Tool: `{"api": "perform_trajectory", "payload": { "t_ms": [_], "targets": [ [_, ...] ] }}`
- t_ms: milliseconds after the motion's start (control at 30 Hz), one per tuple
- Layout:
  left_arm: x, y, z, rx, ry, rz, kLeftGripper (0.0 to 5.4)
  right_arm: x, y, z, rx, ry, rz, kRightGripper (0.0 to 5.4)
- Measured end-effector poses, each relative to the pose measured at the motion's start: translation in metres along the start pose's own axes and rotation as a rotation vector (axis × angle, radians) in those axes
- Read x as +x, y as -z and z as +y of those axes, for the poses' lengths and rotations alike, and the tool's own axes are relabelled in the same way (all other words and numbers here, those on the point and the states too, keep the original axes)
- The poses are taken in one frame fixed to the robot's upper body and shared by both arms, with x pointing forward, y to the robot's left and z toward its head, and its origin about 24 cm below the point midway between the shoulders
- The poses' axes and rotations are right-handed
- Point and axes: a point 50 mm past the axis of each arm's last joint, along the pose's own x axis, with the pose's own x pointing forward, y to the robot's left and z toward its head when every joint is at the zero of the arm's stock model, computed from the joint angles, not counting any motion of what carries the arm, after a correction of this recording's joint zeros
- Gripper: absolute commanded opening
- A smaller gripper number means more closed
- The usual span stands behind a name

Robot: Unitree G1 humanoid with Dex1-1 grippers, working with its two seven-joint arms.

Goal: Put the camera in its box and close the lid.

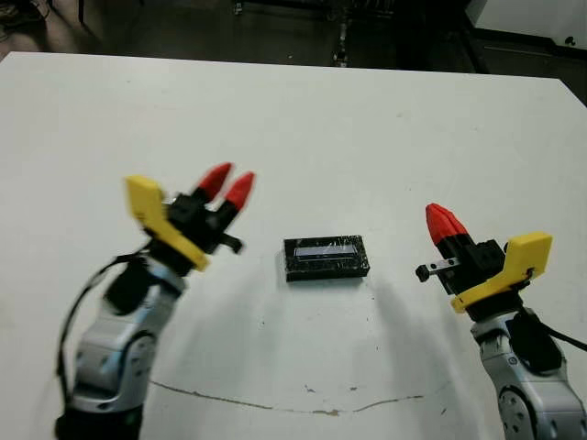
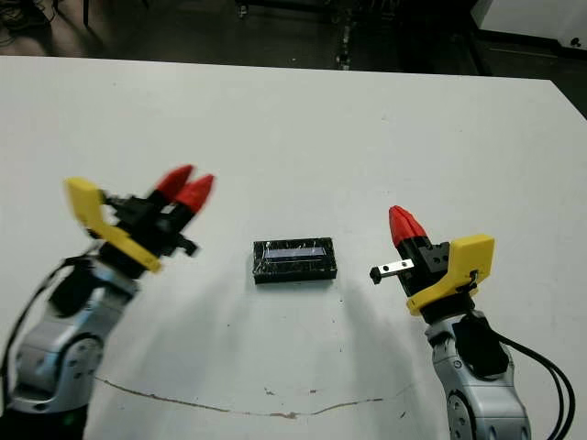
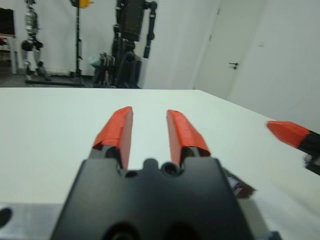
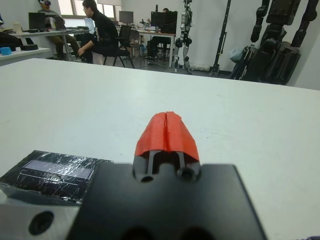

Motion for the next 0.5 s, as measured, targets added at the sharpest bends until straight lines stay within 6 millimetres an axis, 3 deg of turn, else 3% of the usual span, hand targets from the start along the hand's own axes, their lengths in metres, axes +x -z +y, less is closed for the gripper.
{"api": "perform_trajectory", "payload": {
  "t_ms": [233,500],
  "targets": [
    [0.03,0.015,-0.023,0.017,0.121,0.134,0.05,0.0,-0.001,-0.001,-0.001,0.009,-0.004,0.0],
    [0.039,0.054,-0.038,0.03,0.187,0.347,0.02,0.0,-0.002,-0.005,-0.004,0.032,-0.01,0.0]
  ]
}}
